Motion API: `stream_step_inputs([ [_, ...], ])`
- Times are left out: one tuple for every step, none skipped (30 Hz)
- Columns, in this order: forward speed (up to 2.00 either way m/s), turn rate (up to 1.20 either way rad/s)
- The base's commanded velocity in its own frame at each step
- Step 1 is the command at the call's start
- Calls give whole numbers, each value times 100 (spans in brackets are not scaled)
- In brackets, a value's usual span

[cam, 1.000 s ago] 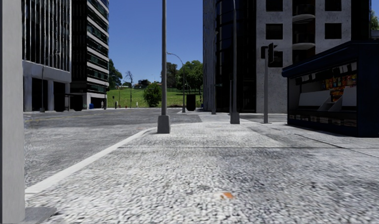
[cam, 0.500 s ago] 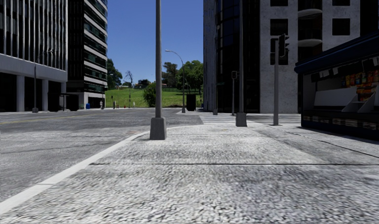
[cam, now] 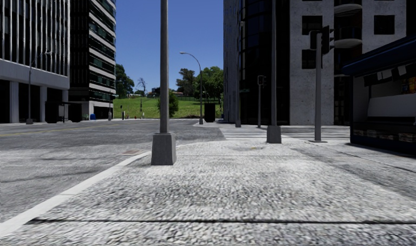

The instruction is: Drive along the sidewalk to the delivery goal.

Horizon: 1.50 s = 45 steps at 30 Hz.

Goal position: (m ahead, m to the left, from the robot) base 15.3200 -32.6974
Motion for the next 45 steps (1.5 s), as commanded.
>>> stream_step_inputs([
  [200,-21],
  [200,-22],
  [200,-22],
  [200,-22],
  [200,-22],
  [200,-22],
  [200,-22],
  [200,-22],
  [200,-22],
  [200,-22],
  [200,-22],
  [200,-22],
  [200,-22],
  [200,-22],
  [200,-22],
  [200,-22],
  [200,-22],
  [200,-22],
  [200,-22],
  [200,-22],
  [200,-22],
  [200,-22],
  [200,-22],
  [200,-22],
  [200,-22],
  [200,-22],
  [200,-22],
  [200,-22],
  [200,-22],
  [200,-22],
  [200,-23],
  [200,-23],
  [200,-23],
  [200,-23],
  [200,-23],
  [200,-23],
  [200,-23],
  [200,-23],
  [200,-23],
  [200,-23],
  [200,-23],
  [200,-23],
  [200,-23],
  [200,-23],
  [200,-23],
])
